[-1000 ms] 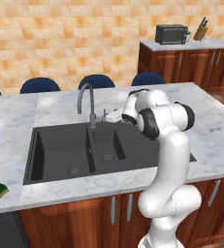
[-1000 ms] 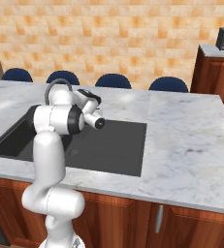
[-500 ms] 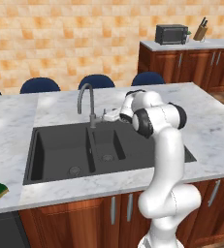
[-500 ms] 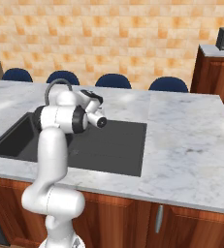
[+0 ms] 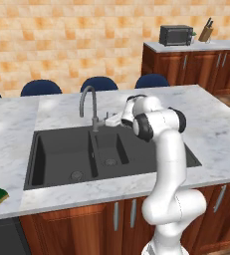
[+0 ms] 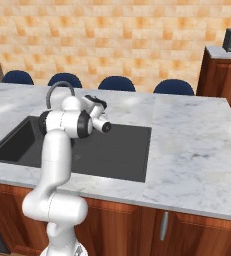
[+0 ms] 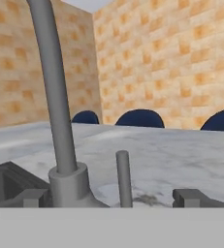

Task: Soak the sponge with water for a few seconds and then drop it inside the sink.

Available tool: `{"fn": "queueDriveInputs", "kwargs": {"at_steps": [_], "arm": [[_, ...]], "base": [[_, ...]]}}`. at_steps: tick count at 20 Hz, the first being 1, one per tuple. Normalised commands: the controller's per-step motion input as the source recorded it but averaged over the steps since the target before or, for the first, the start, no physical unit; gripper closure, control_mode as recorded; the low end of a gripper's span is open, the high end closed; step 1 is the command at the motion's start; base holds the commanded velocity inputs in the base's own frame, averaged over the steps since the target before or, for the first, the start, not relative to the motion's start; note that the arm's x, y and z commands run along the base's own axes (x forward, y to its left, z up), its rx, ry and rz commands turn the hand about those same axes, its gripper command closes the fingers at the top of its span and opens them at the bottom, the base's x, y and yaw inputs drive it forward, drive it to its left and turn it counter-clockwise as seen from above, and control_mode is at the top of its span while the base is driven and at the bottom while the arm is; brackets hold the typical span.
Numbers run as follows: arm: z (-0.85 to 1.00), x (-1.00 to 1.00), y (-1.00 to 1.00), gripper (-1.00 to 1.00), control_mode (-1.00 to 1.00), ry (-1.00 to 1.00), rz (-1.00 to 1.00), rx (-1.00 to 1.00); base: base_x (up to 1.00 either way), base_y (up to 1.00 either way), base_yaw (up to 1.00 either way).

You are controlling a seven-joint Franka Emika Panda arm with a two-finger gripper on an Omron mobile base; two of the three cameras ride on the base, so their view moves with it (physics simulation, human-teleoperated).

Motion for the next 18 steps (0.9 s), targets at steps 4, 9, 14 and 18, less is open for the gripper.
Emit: {"fn": "queueDriveInputs", "kwargs": {"at_steps": [4,9,14,18], "arm": [[-0.13,0.24,0.05,-1.0,-1.0,0.0,0.07,0.0],[-0.14,0.38,0.0,-1.0,-1.0,0.0,0.04,0.0],[-0.19,0.43,0.0,-1.0,-1.0,0.0,0.03,0.0],[-0.08,0.34,0.1,-1.0,-1.0,0.0,0.02,0.0]], "base": [[0.0,0.0,0.0],[0.0,0.0,0.0],[0.0,0.0,0.0],[0.0,0.0,0.0]]}}
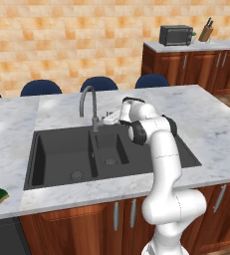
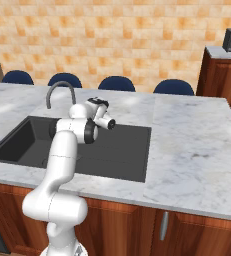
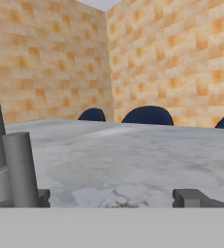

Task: Soak the sponge with water for a few seconds and then drop it inside the sink.

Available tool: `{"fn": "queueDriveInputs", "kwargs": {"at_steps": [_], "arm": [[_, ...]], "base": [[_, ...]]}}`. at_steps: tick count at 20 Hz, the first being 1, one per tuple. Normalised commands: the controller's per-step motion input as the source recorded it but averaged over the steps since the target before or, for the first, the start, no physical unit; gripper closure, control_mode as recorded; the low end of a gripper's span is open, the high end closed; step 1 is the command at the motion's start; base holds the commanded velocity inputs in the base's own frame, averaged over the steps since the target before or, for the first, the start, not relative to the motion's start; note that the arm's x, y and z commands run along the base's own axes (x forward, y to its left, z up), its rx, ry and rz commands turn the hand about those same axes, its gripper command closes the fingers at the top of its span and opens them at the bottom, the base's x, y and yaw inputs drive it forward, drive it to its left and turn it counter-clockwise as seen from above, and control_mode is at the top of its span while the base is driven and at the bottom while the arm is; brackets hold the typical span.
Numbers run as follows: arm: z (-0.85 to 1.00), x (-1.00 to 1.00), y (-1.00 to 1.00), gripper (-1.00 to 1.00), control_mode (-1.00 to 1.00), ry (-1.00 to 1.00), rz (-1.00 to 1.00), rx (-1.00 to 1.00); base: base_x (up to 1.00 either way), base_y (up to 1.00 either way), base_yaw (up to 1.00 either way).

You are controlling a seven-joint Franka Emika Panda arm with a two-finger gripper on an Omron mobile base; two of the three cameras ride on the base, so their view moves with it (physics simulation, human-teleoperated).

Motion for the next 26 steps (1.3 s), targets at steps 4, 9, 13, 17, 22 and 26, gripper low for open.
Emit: {"fn": "queueDriveInputs", "kwargs": {"at_steps": [4,9,13,17,22,26], "arm": [[0.0,0.35,0.14,-1.0,-1.0,0.0,0.0,0.0],[-0.05,0.34,0.1,-1.0,-1.0,0.01,0.0,0.0],[-0.11,0.32,0.0,-1.0,-1.0,0.03,-0.06,0.0],[-0.14,0.14,0.0,-1.0,-1.0,0.07,-0.14,0.0],[-0.15,0.06,-0.04,-1.0,-1.0,0.04,-0.14,0.0],[-0.13,0.0,-0.17,-1.0,-1.0,0.04,-0.12,0.0]], "base": [[0.0,0.0,0.0],[0.0,0.0,0.0],[0.0,0.0,0.0],[0.0,0.0,0.0],[0.0,0.0,0.0],[0.0,0.0,0.0]]}}
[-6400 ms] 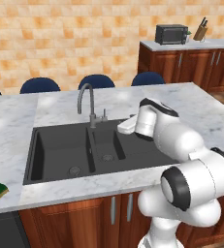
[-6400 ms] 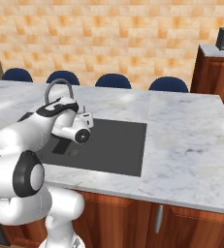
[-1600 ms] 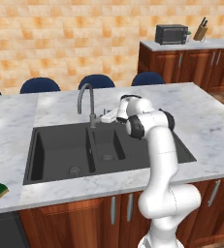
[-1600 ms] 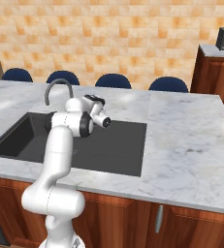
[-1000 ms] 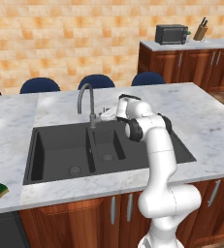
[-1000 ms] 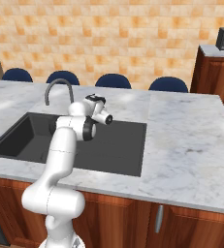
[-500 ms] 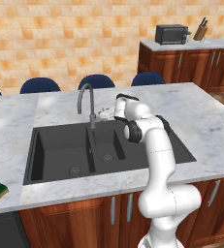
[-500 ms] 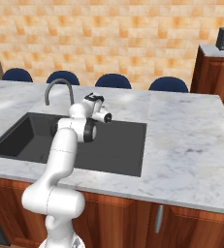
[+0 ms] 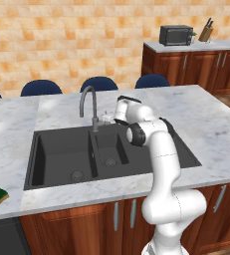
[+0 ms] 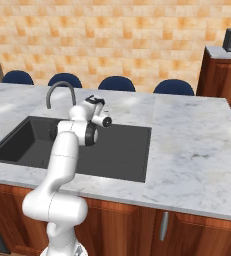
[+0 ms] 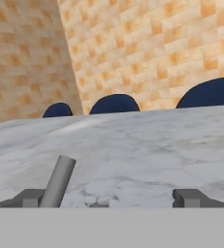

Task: Soak the sponge with water for a few seconds and then drop it inside the sink.

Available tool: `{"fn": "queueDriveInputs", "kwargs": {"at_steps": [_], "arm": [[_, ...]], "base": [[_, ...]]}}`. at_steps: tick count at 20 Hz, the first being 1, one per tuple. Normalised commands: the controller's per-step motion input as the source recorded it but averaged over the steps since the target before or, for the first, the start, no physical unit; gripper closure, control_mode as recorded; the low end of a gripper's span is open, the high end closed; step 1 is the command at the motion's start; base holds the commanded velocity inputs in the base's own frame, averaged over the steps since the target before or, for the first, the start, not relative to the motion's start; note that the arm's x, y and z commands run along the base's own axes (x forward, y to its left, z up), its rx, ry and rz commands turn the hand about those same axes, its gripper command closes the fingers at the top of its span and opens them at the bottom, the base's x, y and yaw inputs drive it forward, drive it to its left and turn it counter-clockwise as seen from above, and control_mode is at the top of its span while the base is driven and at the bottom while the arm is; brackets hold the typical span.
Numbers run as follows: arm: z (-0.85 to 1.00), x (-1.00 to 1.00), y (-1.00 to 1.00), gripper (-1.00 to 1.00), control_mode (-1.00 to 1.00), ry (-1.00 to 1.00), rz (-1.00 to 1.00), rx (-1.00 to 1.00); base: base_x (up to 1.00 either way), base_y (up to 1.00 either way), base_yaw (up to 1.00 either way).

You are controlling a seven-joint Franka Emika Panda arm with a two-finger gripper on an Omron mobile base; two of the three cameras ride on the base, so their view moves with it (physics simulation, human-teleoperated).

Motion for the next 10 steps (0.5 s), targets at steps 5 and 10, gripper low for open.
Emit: {"fn": "queueDriveInputs", "kwargs": {"at_steps": [5,10], "arm": [[-0.08,0.0,-0.27,-1.0,-1.0,0.08,-0.09,0.0],[-0.12,0.02,-0.33,-1.0,-1.0,0.04,-0.07,0.0]], "base": [[0.0,0.0,0.0],[0.0,0.0,0.0]]}}
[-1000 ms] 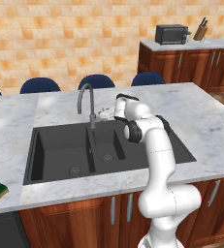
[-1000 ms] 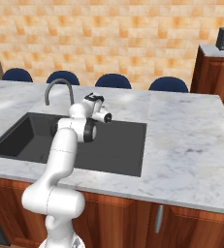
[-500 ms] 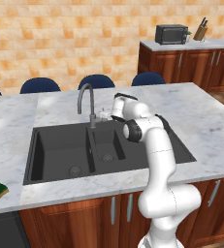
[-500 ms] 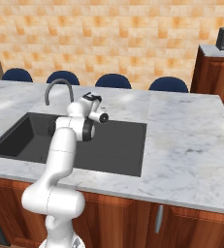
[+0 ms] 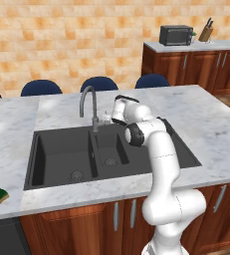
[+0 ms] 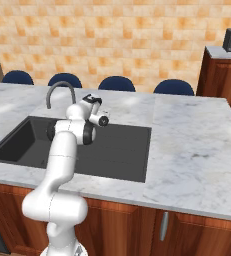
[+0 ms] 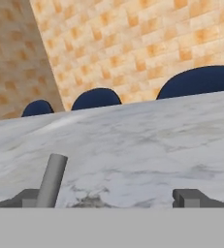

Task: Soak the sponge with water for a few seconds and then drop it inside the sink.

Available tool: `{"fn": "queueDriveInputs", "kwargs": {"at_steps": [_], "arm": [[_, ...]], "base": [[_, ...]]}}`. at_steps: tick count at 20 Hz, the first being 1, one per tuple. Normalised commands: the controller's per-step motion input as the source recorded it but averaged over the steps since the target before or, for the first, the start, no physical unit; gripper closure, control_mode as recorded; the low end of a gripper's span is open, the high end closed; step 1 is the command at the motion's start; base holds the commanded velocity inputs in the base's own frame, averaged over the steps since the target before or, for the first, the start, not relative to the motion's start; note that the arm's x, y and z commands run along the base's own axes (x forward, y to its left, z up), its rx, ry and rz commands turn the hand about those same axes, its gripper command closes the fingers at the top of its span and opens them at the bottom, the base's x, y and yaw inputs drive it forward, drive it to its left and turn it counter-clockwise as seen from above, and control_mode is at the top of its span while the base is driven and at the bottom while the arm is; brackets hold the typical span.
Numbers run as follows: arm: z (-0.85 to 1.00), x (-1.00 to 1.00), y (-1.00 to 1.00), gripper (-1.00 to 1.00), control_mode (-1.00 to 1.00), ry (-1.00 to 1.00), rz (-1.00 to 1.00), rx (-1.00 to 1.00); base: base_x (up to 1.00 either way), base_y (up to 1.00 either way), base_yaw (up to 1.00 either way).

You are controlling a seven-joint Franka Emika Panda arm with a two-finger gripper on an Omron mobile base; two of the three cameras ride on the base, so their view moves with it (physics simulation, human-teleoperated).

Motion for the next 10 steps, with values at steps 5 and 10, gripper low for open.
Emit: {"fn": "queueDriveInputs", "kwargs": {"at_steps": [5,10], "arm": [[-0.11,0.01,-0.42,-1.0,-1.0,0.02,-0.07,0.0],[-0.08,0.0,-0.48,-1.0,-1.0,0.01,-0.07,0.0]], "base": [[0.0,0.0,0.0],[0.0,0.0,0.0]]}}
